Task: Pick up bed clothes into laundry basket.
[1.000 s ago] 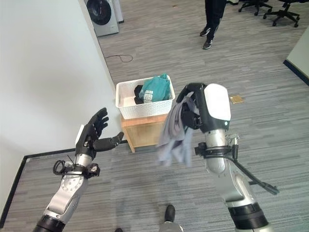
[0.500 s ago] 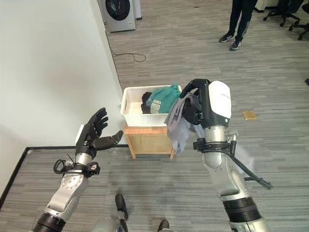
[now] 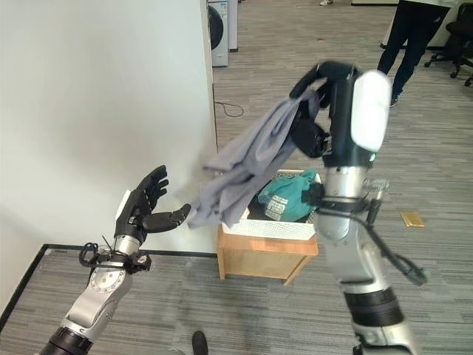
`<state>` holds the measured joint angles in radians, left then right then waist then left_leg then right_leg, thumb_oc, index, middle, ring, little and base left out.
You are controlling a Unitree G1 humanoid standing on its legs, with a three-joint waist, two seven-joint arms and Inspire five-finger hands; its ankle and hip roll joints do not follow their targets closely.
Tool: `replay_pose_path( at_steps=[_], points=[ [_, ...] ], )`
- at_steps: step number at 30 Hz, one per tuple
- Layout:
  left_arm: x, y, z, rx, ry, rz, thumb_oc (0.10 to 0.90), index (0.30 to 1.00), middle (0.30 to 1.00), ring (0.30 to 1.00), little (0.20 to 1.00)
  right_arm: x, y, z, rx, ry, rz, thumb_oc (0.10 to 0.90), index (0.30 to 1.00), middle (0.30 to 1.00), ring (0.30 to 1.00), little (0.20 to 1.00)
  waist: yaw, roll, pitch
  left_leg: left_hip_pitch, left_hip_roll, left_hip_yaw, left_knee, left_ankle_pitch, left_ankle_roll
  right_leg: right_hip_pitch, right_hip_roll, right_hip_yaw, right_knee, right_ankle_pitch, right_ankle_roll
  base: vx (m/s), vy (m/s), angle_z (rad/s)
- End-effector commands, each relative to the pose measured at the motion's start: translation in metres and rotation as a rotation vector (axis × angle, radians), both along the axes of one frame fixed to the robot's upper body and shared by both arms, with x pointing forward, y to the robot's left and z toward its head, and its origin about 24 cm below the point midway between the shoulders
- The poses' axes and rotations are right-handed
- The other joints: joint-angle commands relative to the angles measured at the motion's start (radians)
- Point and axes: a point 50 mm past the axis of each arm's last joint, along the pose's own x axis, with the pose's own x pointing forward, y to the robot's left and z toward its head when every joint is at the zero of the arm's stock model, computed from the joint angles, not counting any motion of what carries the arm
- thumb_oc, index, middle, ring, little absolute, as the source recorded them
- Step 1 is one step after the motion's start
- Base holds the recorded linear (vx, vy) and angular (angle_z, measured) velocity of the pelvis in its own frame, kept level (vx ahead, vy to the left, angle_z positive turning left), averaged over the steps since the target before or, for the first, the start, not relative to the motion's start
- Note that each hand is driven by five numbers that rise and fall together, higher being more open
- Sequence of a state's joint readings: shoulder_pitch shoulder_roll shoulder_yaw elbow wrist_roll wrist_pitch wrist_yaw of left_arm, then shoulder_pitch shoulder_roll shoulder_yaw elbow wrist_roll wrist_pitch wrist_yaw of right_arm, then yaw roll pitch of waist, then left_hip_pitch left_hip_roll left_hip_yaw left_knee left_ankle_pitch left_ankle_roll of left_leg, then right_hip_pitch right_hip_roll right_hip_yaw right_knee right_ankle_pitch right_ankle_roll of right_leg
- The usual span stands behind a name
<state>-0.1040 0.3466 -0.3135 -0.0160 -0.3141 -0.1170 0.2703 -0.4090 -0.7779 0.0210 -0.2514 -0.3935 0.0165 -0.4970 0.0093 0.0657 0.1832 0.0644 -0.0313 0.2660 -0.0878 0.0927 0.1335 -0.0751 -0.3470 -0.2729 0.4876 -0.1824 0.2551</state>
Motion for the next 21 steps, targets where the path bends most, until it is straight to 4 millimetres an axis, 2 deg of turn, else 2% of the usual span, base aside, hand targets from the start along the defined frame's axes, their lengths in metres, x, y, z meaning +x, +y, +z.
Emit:
replay_pose_path(
  at_steps=[1,2,3,4,7,9,10,11,14,17,21],
  points=[
    [0.001,-0.007,0.046,-0.063,-0.247,-0.064,0.800,0.900,0.900,0.900,0.900,-0.034,-0.007,0.090,-0.027,-0.460,-0.033,0.400,0.300,0.300,0.300,0.300,-0.007,0.007,-0.046,0.027,0.103,0.038,0.001,-0.111,-0.142,0.084,0.107,-0.046,-0.165,0.049,-0.095,0.10,-0.205,0.21],
    [0.004,-0.008,0.047,-0.041,-0.249,-0.074,0.800,0.900,0.900,0.900,0.900,-0.030,-0.016,0.095,-0.044,-0.464,-0.103,0.400,0.300,0.300,0.300,0.300,-0.007,-0.017,-0.050,0.037,0.104,0.027,0.001,-0.126,-0.156,0.098,0.137,-0.037,-0.350,0.054,-0.102,0.05,-0.133,0.27],
    [0.004,-0.008,0.047,-0.041,-0.250,-0.074,0.800,0.900,0.900,0.900,0.900,-0.029,-0.016,0.095,-0.045,-0.465,-0.103,0.400,0.300,0.300,0.300,0.300,-0.008,-0.015,-0.050,0.036,0.106,0.026,0.001,-0.126,-0.156,0.101,0.139,-0.039,-0.356,0.057,-0.103,0.11,-0.218,0.32],
    [0.002,-0.010,0.045,-0.040,-0.243,-0.104,0.800,0.900,0.900,0.900,0.900,-0.029,-0.020,0.100,-0.100,-0.410,-0.135,0.400,0.300,0.300,0.300,0.300,-0.003,-0.038,-0.068,0.053,0.100,0.018,0.001,-0.135,-0.158,0.150,0.146,-0.032,-0.422,0.062,-0.100,0.04,-0.094,0.38],
    [0.001,-0.011,0.042,-0.041,-0.230,-0.110,0.800,0.900,0.900,0.900,0.900,-0.030,-0.023,0.107,-0.108,-0.424,-0.143,0.400,0.300,0.300,0.300,0.300,0.001,-0.045,-0.080,0.058,0.100,0.016,0.001,-0.133,-0.162,0.176,0.156,-0.037,-0.461,0.081,-0.104,0.08,-0.108,0.31],
    [0.001,-0.013,0.035,-0.045,-0.199,-0.122,0.800,0.900,0.900,0.900,0.900,-0.016,-0.038,0.116,-0.135,-0.319,-0.200,0.400,0.300,0.300,0.300,0.300,0.005,-0.059,-0.110,0.072,0.107,0.014,0.001,-0.130,-0.180,0.240,0.177,-0.059,-0.546,0.107,-0.107,0.13,-0.140,-0.10],
    [0.000,-0.014,0.031,-0.037,-0.179,-0.139,0.800,0.900,0.900,0.900,0.900,-0.003,-0.057,0.121,-0.142,-0.223,-0.284,0.400,0.300,0.300,0.300,0.300,0.013,-0.070,-0.118,0.079,0.112,0.011,0.001,-0.133,-0.189,0.260,0.185,-0.064,-0.571,0.109,-0.107,0.05,-0.088,-0.08],
    [0.000,-0.014,0.032,-0.040,-0.181,-0.136,0.800,0.900,0.900,0.900,0.900,-0.002,-0.055,0.122,-0.144,-0.226,-0.281,0.400,0.300,0.300,0.300,0.300,0.011,-0.067,-0.118,0.075,0.112,0.012,0.001,-0.129,-0.189,0.257,0.185,-0.064,-0.572,0.113,-0.108,0.05,-0.065,-0.04],
    [-0.001,-0.013,0.023,-0.027,-0.142,-0.152,0.800,0.900,0.900,0.900,0.900,0.017,-0.075,0.131,-0.200,-0.079,-0.410,0.400,0.300,0.300,0.300,0.300,0.015,-0.075,-0.121,0.075,0.122,0.018,0.001,-0.123,-0.201,0.258,0.191,-0.068,-0.575,0.110,-0.110,0.04,-0.056,-0.06],
    [-0.001,-0.005,0.014,-0.013,-0.100,-0.136,0.800,0.900,0.900,0.900,0.900,0.030,-0.076,0.136,-0.270,0.020,-0.470,0.400,0.300,0.300,0.300,0.300,0.008,-0.073,-0.115,0.068,0.134,0.028,0.001,-0.119,-0.213,0.245,0.196,-0.070,-0.575,0.107,-0.109,0.04,-0.054,-0.03],
    [-0.005,0.004,0.006,-0.012,-0.065,-0.114,0.800,0.900,0.900,0.900,0.900,0.034,-0.073,0.135,-0.312,0.049,-0.490,0.400,0.300,0.300,0.300,0.300,0.008,-0.075,-0.104,0.053,0.141,0.034,0.001,-0.113,-0.218,0.233,0.198,-0.073,-0.575,0.109,-0.109,0.03,-0.019,-0.09]
  ],
)
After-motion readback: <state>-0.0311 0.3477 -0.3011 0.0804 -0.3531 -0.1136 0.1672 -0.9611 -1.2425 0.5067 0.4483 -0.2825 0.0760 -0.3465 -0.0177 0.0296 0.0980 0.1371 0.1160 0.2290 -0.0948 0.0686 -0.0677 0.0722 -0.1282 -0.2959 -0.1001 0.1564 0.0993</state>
